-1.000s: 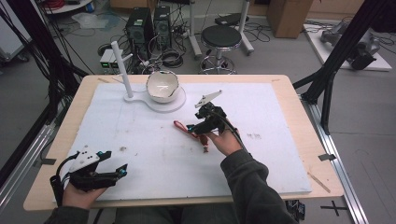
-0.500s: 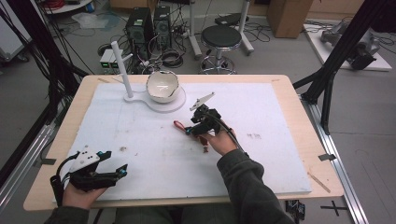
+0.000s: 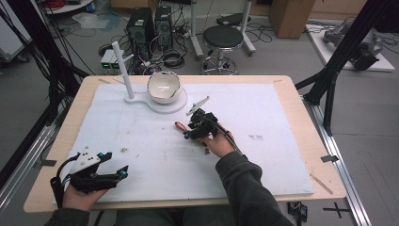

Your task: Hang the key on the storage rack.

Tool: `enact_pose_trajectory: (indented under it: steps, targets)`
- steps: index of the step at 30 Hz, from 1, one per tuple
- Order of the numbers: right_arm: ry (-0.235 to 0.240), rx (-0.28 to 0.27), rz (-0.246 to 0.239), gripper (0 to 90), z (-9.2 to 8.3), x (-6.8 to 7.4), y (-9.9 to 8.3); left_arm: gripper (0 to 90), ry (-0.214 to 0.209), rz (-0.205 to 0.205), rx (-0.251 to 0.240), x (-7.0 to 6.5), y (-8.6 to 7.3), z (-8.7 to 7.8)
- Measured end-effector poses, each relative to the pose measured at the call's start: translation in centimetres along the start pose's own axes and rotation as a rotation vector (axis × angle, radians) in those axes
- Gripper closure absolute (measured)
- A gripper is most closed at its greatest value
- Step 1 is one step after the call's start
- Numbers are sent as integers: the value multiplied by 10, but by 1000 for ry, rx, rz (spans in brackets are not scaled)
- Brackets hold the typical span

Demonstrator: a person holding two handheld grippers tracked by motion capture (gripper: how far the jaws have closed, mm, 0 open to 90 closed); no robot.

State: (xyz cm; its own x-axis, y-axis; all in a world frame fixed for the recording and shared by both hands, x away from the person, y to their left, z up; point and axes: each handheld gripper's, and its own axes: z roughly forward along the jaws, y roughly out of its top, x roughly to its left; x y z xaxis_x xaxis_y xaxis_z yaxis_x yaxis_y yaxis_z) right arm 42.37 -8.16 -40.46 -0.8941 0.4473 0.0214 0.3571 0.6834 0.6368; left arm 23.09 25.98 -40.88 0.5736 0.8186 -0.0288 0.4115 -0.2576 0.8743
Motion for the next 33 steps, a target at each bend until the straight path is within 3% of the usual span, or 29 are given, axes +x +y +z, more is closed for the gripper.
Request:
enact_pose_trajectory:
  steps: [9,24,33]
  targets:
    - [-5,27,-18,593,9,0,0,219,2,1,-1,0,0,0]
    - [-2,74,-9,644,17,-2,-2,219,1,1,-1,0,0,0]
    - [5,75,-3,658,19,-5,-3,219,2,2,-1,0,0,0]
